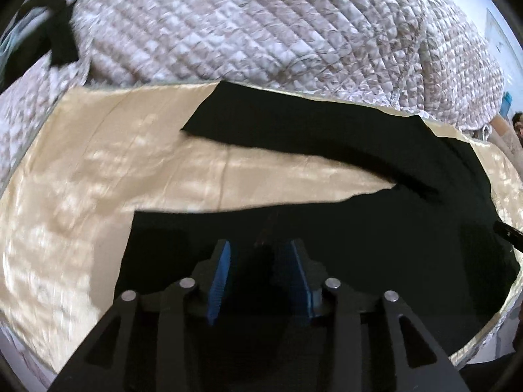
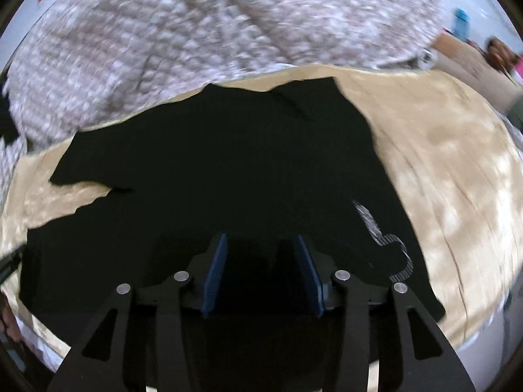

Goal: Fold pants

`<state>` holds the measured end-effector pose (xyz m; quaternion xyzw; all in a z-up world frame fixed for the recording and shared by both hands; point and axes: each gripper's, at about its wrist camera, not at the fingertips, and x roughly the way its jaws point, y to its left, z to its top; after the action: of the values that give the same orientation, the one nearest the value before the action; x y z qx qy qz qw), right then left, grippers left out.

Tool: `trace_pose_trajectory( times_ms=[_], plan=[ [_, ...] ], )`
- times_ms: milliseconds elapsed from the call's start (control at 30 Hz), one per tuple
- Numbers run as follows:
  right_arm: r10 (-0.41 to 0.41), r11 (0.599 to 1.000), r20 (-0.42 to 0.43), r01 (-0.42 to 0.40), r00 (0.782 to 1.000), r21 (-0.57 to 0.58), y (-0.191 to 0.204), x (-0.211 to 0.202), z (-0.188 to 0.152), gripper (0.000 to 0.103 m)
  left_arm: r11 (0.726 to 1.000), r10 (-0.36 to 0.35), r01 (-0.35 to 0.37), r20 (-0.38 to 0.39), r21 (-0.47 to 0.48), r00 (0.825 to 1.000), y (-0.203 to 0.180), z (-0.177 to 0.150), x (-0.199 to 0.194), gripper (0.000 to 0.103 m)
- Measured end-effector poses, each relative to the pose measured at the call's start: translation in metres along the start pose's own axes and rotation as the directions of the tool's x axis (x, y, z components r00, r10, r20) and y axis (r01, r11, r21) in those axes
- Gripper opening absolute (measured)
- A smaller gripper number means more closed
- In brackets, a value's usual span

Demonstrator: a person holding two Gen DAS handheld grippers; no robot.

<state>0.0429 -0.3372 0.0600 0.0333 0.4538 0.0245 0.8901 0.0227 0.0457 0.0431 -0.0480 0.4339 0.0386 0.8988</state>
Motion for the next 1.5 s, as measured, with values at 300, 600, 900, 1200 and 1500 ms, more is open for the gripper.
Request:
trace_pose_trajectory(
  times_ms=[300, 600, 900, 1200, 1500],
  plan=[
    [-0.033, 0.999, -0.070, 0.035, 0.997, 0.021, -0.022, 0.035, 0.007, 0.045, 1.000, 0.024, -0.024, -0.039, -0.005, 0.999, 0.006, 0.005, 0.036, 0.049],
    [0.010, 0.998, -0.003, -0.010, 1.000, 0.065, -0.016, 0.018, 0.013, 0.045, 0.999, 0.034, -0.034, 0.000, -0.009, 0.999, 0.004, 0.003, 0.020, 0.049],
    [0.133, 0.986, -0.003, -0.132, 0.991, -0.106, 0.051, 0.012, -0.009, 0.045, 0.993, -0.062, 0.060, 0.009, 0.105, 0.998, -0.036, -0.019, 0.003, 0.049],
    [0.121, 0.964, -0.027, -0.124, 0.992, -0.235, 0.082, 0.021, -0.024, 0.045, 0.990, -0.056, 0.055, 0.001, 0.131, 0.998, -0.045, -0.024, 0.006, 0.052],
    [0.079, 0.988, -0.019, -0.081, 0.997, -0.134, 0.055, 0.025, -0.014, 0.045, 0.991, -0.022, 0.021, 0.006, 0.129, 1.000, -0.040, -0.020, 0.016, 0.057]
  ],
)
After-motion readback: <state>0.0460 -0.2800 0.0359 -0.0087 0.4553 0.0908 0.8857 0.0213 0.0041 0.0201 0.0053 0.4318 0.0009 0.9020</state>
